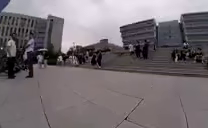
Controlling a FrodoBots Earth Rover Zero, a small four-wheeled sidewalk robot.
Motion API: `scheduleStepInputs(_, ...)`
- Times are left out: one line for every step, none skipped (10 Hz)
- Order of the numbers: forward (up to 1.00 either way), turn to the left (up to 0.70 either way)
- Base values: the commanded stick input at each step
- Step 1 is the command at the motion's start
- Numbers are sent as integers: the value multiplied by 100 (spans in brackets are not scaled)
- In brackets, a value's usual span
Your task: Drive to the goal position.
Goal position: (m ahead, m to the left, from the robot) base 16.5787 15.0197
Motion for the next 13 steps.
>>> scheduleStepInputs(70, 14)
scheduleStepInputs(70, 14)
scheduleStepInputs(70, 14)
scheduleStepInputs(70, 14)
scheduleStepInputs(70, 14)
scheduleStepInputs(70, 14)
scheduleStepInputs(70, 14)
scheduleStepInputs(70, 14)
scheduleStepInputs(70, 14)
scheduleStepInputs(70, 14)
scheduleStepInputs(70, 14)
scheduleStepInputs(70, 14)
scheduleStepInputs(70, 14)
